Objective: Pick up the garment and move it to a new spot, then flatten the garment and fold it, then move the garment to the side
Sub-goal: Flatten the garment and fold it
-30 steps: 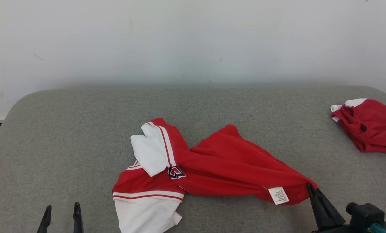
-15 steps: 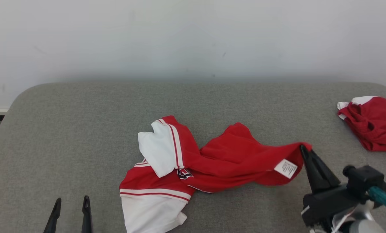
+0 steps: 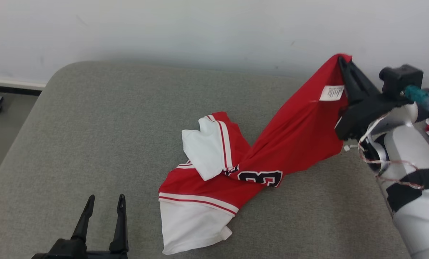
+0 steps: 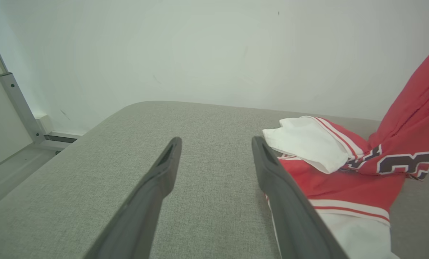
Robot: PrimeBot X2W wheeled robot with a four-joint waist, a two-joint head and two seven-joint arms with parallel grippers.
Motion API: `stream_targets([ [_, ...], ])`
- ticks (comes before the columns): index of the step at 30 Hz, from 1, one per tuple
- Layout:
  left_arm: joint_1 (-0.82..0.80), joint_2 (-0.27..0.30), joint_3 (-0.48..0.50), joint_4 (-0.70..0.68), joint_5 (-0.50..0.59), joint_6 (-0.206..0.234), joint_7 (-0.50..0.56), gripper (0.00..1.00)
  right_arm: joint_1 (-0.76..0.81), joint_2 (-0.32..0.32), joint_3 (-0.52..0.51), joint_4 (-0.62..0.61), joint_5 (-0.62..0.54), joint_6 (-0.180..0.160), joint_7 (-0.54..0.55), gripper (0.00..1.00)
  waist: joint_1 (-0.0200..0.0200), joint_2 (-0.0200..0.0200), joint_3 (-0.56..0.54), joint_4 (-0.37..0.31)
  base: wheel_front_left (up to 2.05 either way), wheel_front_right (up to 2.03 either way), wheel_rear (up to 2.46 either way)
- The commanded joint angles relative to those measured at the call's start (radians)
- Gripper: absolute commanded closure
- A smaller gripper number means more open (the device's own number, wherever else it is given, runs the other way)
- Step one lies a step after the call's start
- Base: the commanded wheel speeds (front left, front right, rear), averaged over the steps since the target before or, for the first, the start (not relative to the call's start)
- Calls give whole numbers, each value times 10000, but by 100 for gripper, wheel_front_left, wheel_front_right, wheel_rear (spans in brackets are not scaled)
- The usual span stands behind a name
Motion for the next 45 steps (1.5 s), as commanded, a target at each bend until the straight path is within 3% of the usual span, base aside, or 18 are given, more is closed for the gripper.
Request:
stream_targets([
  [1, -229, -47, -66, 48, -38, -3, -30, 0, -537, 14, 71, 535, -43, -30, -131, 100, -1, -1, 501, 559, 0, 0, 0],
  [8, -797, -113, -583, 194, -203, 6, -31, 0, -3058, 255, 262, 3847, -422, -28, -752, 100, -1, -1, 1005, 1193, 0, 0, 0],
  [9, -963, -120, -733, 232, -254, 6, -30, 0, -3635, 210, 122, 4641, -639, -30, -982, 100, -1, -1, 1149, 1358, 0, 0, 0],
  [15, -1422, -145, -1177, 404, -478, 6, -30, 0, -4958, 186, -731, 6555, -1347, -28, -1653, 100, -1, -1, 1518, 1793, 0, 0, 0],
  [17, -1481, -149, -1254, 452, -524, 6, -30, 0, -5180, 329, -834, 6978, -1651, -28, -1773, 0, -1, -1, 1547, 1837, 0, 0, 0],
  [22, -1481, -150, -1132, 508, -523, 6, -30, 0, -5416, 585, -615, 7499, -2113, -30, -1764, 0, -1, -1, 1450, 1626, 0, 0, 0],
  [30, -1129, -148, -749, 428, -334, 5, -31, 0, -4746, 644, -384, 7424, -1749, -28, -2088, 0, -1, -1, 1058, 1147, 0, 0, 0],
  [45, -222, -55, 100, -177, -70, 5, -31, 0, 355, -96, 488, 4708, 886, -30, -2150, 0, -1, -1, 524, 253, 0, 0, 0],
])
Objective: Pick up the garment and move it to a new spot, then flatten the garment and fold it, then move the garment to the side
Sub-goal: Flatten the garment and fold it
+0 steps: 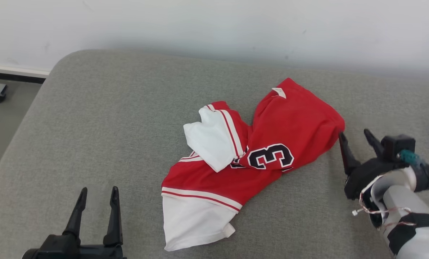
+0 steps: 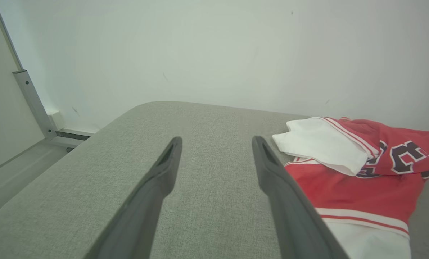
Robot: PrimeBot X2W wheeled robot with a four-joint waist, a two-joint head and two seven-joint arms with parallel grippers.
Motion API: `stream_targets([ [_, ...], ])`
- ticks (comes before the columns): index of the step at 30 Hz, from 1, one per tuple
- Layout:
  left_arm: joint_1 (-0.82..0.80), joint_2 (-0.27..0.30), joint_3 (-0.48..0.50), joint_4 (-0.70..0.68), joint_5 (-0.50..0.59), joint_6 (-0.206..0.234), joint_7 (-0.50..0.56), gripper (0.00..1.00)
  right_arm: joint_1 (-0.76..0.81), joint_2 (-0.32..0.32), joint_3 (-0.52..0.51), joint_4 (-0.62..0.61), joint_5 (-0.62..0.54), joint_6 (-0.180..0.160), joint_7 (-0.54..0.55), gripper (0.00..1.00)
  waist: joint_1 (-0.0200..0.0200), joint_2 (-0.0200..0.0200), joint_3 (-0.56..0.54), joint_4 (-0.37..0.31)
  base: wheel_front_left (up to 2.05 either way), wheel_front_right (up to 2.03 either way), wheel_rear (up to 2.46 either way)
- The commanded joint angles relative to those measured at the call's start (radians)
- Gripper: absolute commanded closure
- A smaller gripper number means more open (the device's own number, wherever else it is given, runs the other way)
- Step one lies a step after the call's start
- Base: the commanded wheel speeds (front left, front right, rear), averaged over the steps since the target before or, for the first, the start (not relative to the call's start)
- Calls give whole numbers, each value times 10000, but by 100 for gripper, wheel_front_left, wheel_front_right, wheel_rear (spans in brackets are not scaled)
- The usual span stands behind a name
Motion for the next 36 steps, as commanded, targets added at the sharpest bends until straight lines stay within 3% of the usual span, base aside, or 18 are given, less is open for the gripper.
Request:
stream_targets([
  [1, 117, -7, 34, -54, 89, 17, -30, 0, 86, -18, 55, -57, 81, -30, -41, 0, 2, 0, 61, -97, 0, 0, 0],
  [7, -152, -37, -75, -169, 172, 17, -31, 0, 6, -17, 344, 140, 431, -30, -30, 0, 2, 0, 425, 12, 0, 0, 0],
  [16, -635, -67, -495, -23, 113, 17, -30, 0, -839, 211, 826, 1395, 612, -30, 432, 0, 2, 0, 972, 496, 0, 0, 0],
  [17, -692, -68, -535, -10, 99, 17, -32, 0, -898, 249, 892, 1488, 666, -30, 484, 35, 2, 0, 1010, 536, 0, 0, 0],
  [18, -718, -72, -553, 3, 87, 17, -32, 0, -920, 287, 936, 1575, 762, -30, 489, 100, 2, 0, 1033, 565, 0, 0, 0],
  [23, -703, -78, -424, 153, 57, 17, -32, 0, -851, 318, 1254, 1555, 1016, -30, 235, 100, 2, 0, 863, 441, 0, 0, 0],
  [29, -210, -70, -174, 196, 156, 17, -32, 0, -392, 205, 1689, 623, 1427, -30, 18, 100, 2, 0, 202, -41, 0, 0, 0],
  [36, 485, -34, 122, 168, 147, 16, -32, 0, 1028, -643, 2270, -1864, 2141, -29, -31, 100, 2, 0, -715, -846, 0, 0, 0],
])
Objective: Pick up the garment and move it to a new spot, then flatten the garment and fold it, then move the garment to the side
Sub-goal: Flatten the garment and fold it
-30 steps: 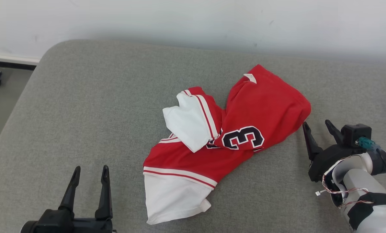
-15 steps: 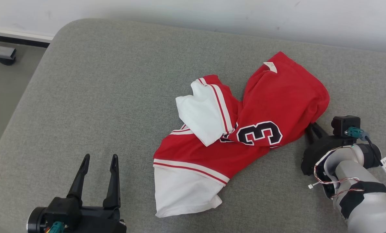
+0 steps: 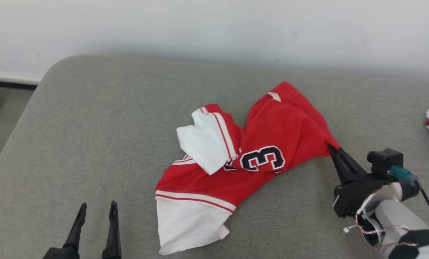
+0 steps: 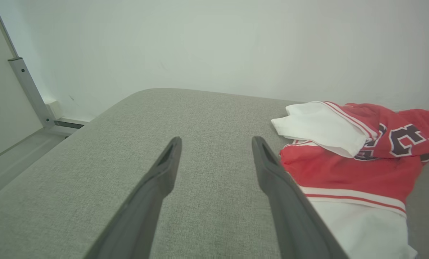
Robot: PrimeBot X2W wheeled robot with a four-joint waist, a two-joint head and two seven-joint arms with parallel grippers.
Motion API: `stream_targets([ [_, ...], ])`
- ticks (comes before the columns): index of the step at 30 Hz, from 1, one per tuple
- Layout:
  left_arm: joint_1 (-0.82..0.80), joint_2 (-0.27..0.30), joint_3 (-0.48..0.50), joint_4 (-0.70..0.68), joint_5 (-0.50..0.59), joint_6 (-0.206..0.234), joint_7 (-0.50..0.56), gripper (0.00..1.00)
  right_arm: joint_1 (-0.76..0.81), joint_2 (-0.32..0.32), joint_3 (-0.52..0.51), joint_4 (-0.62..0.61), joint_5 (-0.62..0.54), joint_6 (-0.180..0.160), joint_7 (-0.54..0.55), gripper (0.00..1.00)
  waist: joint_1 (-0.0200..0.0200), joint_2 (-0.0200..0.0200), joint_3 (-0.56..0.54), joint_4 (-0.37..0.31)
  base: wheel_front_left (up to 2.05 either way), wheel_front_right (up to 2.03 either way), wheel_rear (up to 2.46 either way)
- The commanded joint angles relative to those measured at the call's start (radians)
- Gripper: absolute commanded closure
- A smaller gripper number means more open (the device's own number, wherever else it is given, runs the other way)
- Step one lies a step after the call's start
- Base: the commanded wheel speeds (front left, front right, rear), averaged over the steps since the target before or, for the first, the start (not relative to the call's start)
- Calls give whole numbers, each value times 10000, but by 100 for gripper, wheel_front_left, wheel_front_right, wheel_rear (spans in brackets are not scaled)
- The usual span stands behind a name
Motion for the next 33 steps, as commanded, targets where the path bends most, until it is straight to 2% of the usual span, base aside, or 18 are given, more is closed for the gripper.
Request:
stream_targets([
  [1, 212, 9, 59, -47, 67, 16, -32, 0, 344, -175, -1, -402, 180, -29, -36, 100, 1, 0, -763, -801, 0, 0, 0],
  [6, 622, -3, 298, -144, 66, 16, -30, 0, 1645, -892, -266, -2676, 414, -30, 569, 100, 1, 0, -1033, -1323, 0, 0, 0],
  [11, 893, -22, 494, -247, 80, 16, -32, 0, 3167, -1176, -1431, -5430, 369, -29, 1720, 100, 1, 0, -1143, -1735, 0, 0, 0],
  [17, 969, -38, 497, -358, 105, 16, -32, 0, 4949, -683, -3518, -9165, -91, -29, 3747, 100, 1, 0, -1146, -1874, 0, 0, 0],
  [20, 792, -44, 408, -377, 98, 16, -30, 0, 5630, -65, -4446, -10980, -458, -30, 4981, 100, 1, 0, -1054, -1782, 0, 0, 0],
  [26, 635, -46, 191, -294, 35, 16, -30, 0, 5880, 478, -4693, -11604, -749, -29, 5758, 100, 1, 0, -969, -1429, 0, 0, 0],
  [33, 525, -49, 37, -235, -31, 16, -30, 0, 4675, 328, -4397, -10473, -970, -29, 5685, 100, 1, 0, -875, -1008, 0, 0, 0],
])
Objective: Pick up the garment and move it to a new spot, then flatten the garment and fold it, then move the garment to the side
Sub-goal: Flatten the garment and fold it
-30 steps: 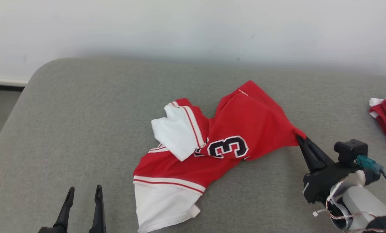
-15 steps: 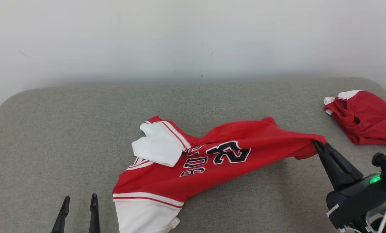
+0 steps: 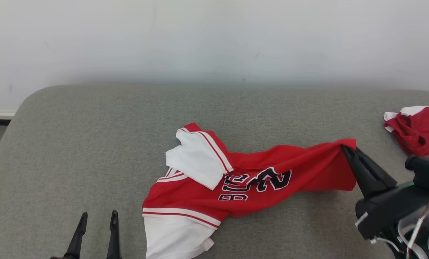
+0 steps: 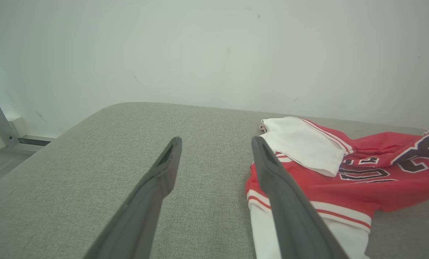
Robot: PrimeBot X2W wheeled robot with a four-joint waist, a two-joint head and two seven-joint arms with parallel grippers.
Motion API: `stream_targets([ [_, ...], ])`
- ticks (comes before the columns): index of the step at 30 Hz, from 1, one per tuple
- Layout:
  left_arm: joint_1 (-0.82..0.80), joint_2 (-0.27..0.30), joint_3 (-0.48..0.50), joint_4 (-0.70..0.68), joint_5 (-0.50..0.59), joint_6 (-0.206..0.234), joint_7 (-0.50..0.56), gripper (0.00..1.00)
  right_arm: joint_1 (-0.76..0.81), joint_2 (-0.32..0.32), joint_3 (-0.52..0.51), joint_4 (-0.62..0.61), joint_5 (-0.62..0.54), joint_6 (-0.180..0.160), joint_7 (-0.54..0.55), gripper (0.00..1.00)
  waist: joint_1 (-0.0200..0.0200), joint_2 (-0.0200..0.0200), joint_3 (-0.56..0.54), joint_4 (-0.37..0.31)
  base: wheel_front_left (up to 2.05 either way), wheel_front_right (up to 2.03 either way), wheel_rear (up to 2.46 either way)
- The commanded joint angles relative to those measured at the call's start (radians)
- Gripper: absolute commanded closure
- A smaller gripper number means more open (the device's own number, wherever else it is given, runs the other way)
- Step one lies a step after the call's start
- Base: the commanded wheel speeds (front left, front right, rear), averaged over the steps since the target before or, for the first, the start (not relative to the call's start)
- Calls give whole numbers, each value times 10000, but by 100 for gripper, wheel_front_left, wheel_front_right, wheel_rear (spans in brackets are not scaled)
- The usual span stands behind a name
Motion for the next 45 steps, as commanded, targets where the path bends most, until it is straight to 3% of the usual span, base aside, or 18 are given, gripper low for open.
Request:
stream_targets([
  [1, -152, -15, -71, 40, -16, 16, -33, 0, -400, -131, 141, 357, -161, -27, -61, 100, 1, 0, 92, 224, 0, 0, 0],
  [8, -418, -16, -303, 130, -118, 16, -33, 0, -2261, -202, 710, 2564, -275, -27, -528, 100, 1, 0, 360, 746, 0, 0, 0],
  [23, -1108, -14, -1079, 401, -374, 16, -33, 0, -6145, -18, 2078, 10154, -732, -27, -2513, 100, 1, 0, 1048, 1944, 0, 0, 0],
  [24, -1123, -14, -1099, 419, -388, 16, -32, 0, -6289, 12, 2130, 10550, -763, -27, -2647, 86, 1, 0, 1064, 1971, 0, 0, 0],
  [25, -1142, -12, -1110, 436, -382, 16, -33, 0, -6422, 72, 2208, 10904, -745, -27, -2772, 53, 1, 0, 1073, 1987, 0, 0, 0],
  [26, -1167, -14, -1126, 440, -381, 16, -32, 0, -6509, 133, 2319, 11196, -694, -27, -2851, 0, 1, 0, 1073, 1992, 0, 0, 0],
  [33, -1016, -12, -886, 565, -225, 16, -33, 0, -6732, 40, 3199, 11945, -381, -27, -4096, 0, 1, 0, 709, 1596, 0, 0, 0],
  [39, -593, -13, -496, 361, -47, 16, -33, 0, -6270, -536, 3870, 11445, 129, -27, -4938, 0, 1, 0, 342, 1042, 0, 0, 0],
  [45, -342, -10, -438, 289, 29, 16, -33, 0, -5243, -1151, 3826, 10628, 851, -27, -5286, 0, 1, 0, 179, 692, 0, 0, 0],
])
